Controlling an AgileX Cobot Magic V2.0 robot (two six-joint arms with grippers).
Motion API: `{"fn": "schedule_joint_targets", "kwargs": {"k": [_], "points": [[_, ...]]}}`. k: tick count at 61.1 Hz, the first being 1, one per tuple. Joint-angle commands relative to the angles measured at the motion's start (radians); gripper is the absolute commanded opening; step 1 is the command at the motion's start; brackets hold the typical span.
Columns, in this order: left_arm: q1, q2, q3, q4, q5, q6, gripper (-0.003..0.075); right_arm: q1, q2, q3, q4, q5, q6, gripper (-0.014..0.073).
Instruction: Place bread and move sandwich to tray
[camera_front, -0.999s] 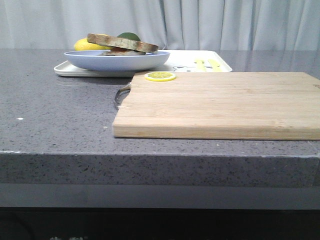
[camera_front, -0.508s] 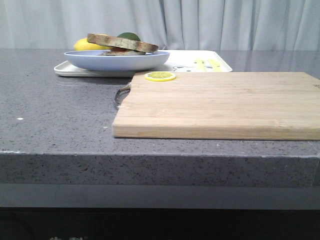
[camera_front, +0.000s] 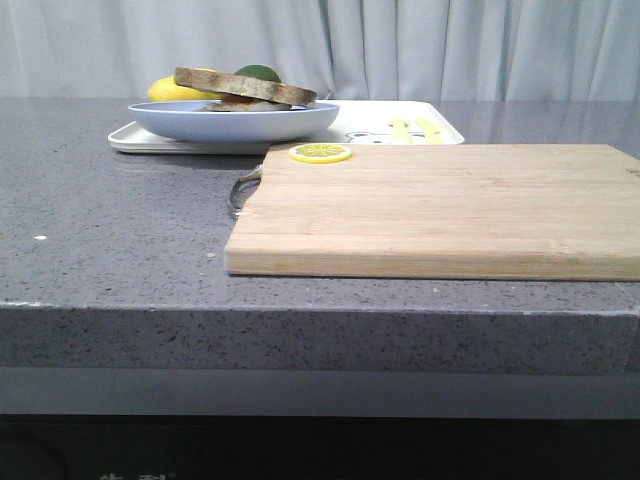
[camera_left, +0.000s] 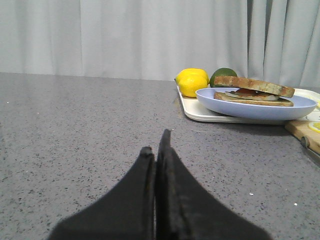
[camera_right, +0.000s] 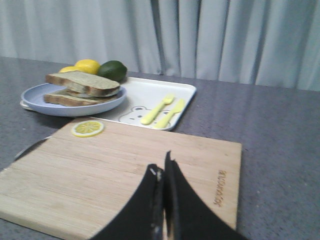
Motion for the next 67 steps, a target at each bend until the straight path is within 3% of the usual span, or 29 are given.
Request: {"fn": "schedule_joint_targets", "kwargs": {"k": [1, 21, 60, 64, 67], "points": [[0.003, -0.023, 0.002, -0.008, -0.086, -0.006, -0.0020, -0.034, -0.049, 0.057, 0.016, -0.124, -0.007, -0.0069], [0.003, -0.023, 0.002, -0.008, -0.086, -0.006, -0.0020, -0.062, -0.199, 0.330, 0.088, -0.261, -0.007, -0.0069], [0.003, -0.021, 0.002, -0.008, -0.086, -0.006, -0.0020, -0.064, -0.213, 0.326, 0.084, -0.249, -0.007, -0.0069], [0.003, -0.021, 0.002, -0.008, -0.086, -0.006, -0.0020, -0.064, -0.213, 0.326, 0.032, -0.250, 0.003, -0.0069], [0.003, -0.021, 0.002, -0.008, -0.086, -0.006, -0.0020, -0.064, -0.214, 0.326, -0.065, -0.255, 0.080, -0.0069]]}}
